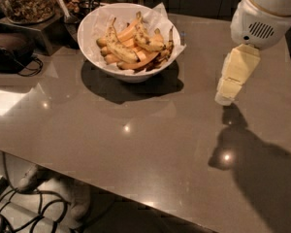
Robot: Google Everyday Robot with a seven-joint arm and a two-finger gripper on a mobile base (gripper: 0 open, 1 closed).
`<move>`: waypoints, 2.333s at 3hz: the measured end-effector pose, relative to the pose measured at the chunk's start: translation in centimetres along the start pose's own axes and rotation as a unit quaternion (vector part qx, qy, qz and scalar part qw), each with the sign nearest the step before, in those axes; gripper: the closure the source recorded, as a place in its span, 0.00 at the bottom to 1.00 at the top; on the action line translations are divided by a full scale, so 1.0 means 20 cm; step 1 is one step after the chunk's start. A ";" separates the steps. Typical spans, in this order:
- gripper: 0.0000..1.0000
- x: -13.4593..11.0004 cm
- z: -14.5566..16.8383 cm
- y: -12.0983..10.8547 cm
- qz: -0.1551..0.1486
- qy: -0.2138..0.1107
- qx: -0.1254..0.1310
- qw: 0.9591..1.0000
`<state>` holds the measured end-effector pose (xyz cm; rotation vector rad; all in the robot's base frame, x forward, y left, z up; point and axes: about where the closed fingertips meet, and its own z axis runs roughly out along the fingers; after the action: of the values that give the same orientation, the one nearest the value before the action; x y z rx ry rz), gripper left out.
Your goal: Pick banana from white bowl
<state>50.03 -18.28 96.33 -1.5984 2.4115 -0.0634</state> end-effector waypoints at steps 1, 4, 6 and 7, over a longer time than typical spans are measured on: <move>0.00 -0.10 -0.04 -0.04 0.013 -0.030 0.010 0.999; 0.00 -0.56 -0.09 -0.18 -0.005 -0.039 0.025 0.999; 0.00 -0.80 -0.11 -0.30 0.025 -0.088 0.016 0.996; 0.09 -0.90 -0.10 -0.37 0.040 -0.097 0.008 0.994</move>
Offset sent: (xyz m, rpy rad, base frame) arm 0.0581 0.0741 0.0552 0.0349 -0.0241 -0.0025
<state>62.95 -4.98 102.70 -1.4266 2.3152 0.0830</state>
